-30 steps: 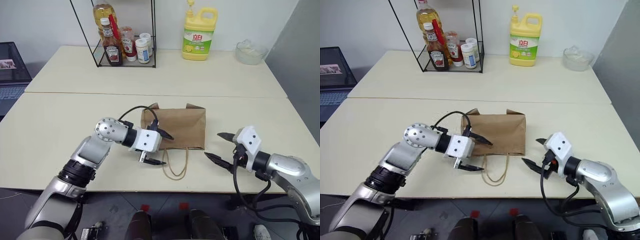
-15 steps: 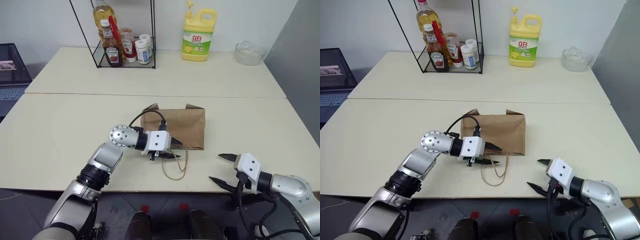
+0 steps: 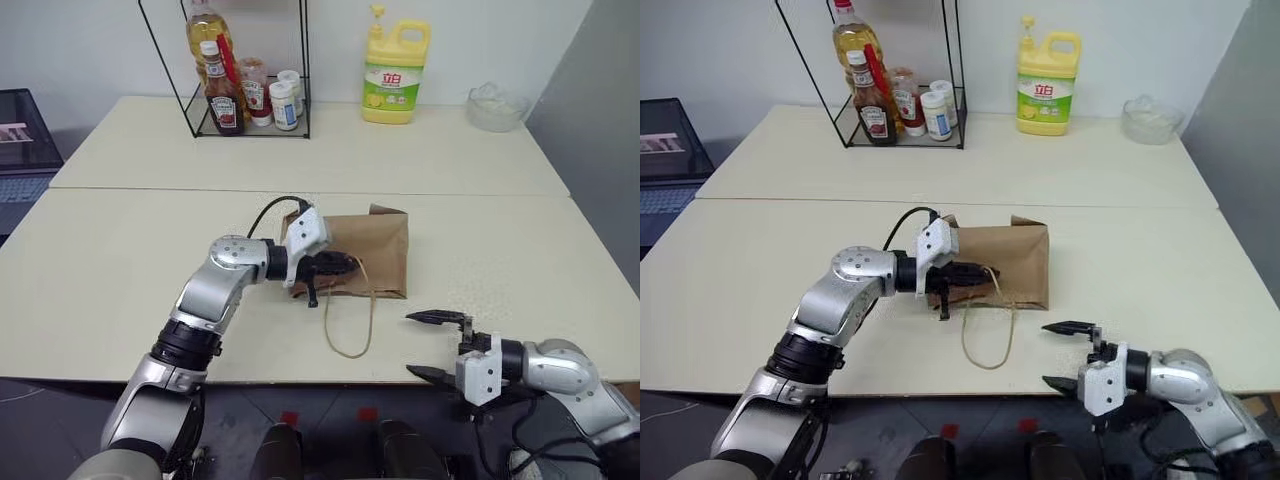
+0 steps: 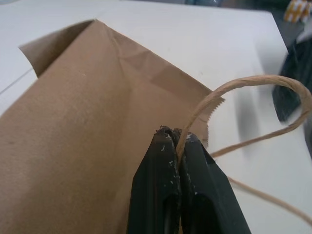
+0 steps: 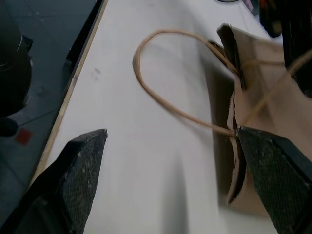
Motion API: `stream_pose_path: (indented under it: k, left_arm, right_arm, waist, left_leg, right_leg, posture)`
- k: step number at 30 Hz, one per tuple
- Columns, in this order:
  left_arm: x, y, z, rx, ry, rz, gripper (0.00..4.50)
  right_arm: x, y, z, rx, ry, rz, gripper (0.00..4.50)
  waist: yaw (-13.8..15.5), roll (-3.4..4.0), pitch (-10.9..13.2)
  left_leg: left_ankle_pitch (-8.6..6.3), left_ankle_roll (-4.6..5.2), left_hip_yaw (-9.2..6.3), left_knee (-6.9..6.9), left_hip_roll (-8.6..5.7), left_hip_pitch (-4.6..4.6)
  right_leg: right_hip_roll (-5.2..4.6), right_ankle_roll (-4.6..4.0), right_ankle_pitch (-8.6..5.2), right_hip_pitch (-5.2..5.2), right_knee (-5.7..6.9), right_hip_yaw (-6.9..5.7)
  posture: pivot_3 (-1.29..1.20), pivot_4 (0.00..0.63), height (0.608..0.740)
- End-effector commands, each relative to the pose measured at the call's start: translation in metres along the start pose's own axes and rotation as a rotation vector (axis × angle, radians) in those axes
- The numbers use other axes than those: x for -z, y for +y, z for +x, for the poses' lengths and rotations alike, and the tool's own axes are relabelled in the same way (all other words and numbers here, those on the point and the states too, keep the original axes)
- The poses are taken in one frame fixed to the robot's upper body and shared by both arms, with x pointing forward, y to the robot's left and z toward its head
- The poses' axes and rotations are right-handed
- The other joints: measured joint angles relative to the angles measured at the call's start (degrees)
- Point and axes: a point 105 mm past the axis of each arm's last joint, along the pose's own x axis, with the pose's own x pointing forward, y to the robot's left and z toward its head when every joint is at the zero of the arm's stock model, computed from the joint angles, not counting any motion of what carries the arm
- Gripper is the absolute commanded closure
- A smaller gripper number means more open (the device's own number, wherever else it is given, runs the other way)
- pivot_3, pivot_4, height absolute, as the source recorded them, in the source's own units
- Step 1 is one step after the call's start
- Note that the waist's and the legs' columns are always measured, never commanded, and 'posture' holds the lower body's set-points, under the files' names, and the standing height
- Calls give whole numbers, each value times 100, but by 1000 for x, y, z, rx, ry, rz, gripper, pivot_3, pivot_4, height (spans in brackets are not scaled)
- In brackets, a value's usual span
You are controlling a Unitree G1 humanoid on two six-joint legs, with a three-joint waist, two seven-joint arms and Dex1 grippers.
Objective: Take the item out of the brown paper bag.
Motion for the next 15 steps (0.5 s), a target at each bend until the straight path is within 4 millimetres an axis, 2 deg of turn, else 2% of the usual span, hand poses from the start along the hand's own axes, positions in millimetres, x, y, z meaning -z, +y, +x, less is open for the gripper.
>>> stream_pose_path:
  k: [1,8,15]
  left_arm:
    - [-23,4,-2,-28,-61,18,4462]
    - [-31,9,-6,-52,-82,-1,4462]
    - [-34,9,-6,-60,-93,-4,4462]
  right_arm:
    - [1,-1,15,-7,-27,-68,0]
    - [11,-14,38,20,-46,-151,0]
    - [16,-16,66,-7,-65,-205,0]
  waist:
    - [0,0,0]
    - [11,0,0]
    - [-34,0,-2]
  left_leg:
    - [0,-1,0,-1,0,0]
    - [7,-12,0,1,1,2]
    - [14,-25,1,0,2,9]
  right_leg:
    - [0,0,0,0,0,0]
    - [-2,-1,1,2,2,0]
    - [-1,-1,1,3,6,3]
  posture:
    - [0,150,740]
    - [0,150,740]
    - [0,150,740]
